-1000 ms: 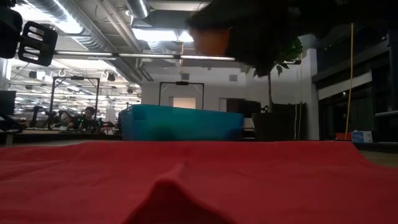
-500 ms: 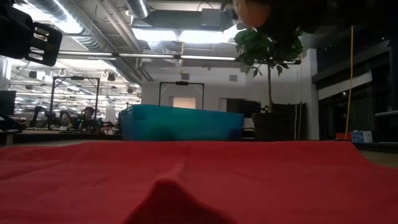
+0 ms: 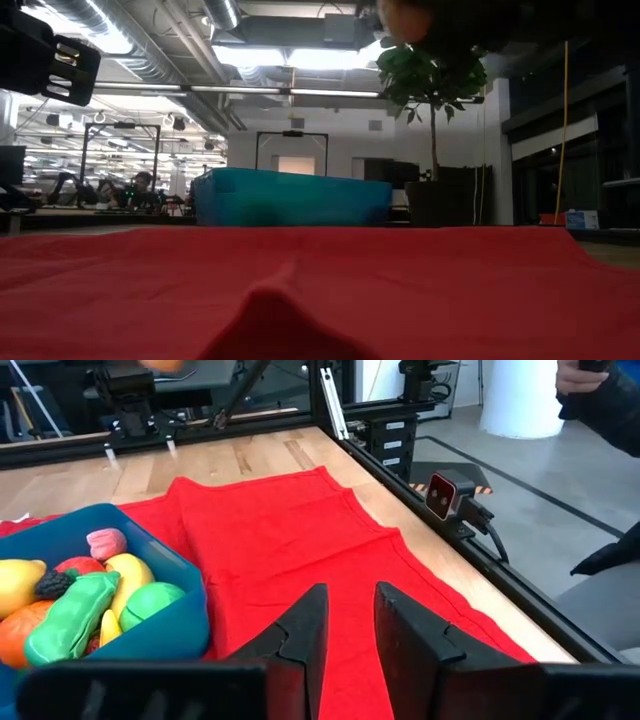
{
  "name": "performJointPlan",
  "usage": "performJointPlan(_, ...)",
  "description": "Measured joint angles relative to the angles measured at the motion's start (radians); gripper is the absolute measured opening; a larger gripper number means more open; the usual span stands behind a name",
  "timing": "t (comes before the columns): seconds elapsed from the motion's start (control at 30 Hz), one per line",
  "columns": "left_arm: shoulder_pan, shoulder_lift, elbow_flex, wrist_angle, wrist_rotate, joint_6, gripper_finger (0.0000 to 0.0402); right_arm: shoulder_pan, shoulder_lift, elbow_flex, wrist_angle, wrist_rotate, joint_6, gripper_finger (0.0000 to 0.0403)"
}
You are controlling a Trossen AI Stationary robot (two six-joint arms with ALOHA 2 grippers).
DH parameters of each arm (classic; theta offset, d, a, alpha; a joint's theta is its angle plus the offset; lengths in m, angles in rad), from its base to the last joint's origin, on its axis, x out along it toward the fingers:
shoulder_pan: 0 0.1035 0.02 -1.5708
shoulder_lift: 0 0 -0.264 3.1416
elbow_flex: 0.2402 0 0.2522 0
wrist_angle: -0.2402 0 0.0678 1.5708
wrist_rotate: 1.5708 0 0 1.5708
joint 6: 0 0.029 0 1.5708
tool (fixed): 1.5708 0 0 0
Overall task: Pick and placing Produce into tupperware
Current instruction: Put the potato into the blue bin
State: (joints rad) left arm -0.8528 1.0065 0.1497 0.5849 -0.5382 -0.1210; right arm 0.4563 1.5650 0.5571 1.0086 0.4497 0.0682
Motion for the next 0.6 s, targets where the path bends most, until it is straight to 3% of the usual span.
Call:
performJointPlan(0.2,0.0,0.0,0.0,0.0,-0.004,0.023,0.0065,-0.099,0.0,0.004,-0.054,0.057,0.124,0.0174)
performJointPlan(0.3,0.0,0.0,0.0,0.0,-0.006,0.027,0.0058,-0.153,0.0,0.041,-0.162,0.081,0.174,0.0174)
performJointPlan(0.6,0.0,0.0,0.0,-0.014,-0.047,0.027,0.004,-0.233,0.0,0.319,-0.758,0.07,0.193,0.0174)
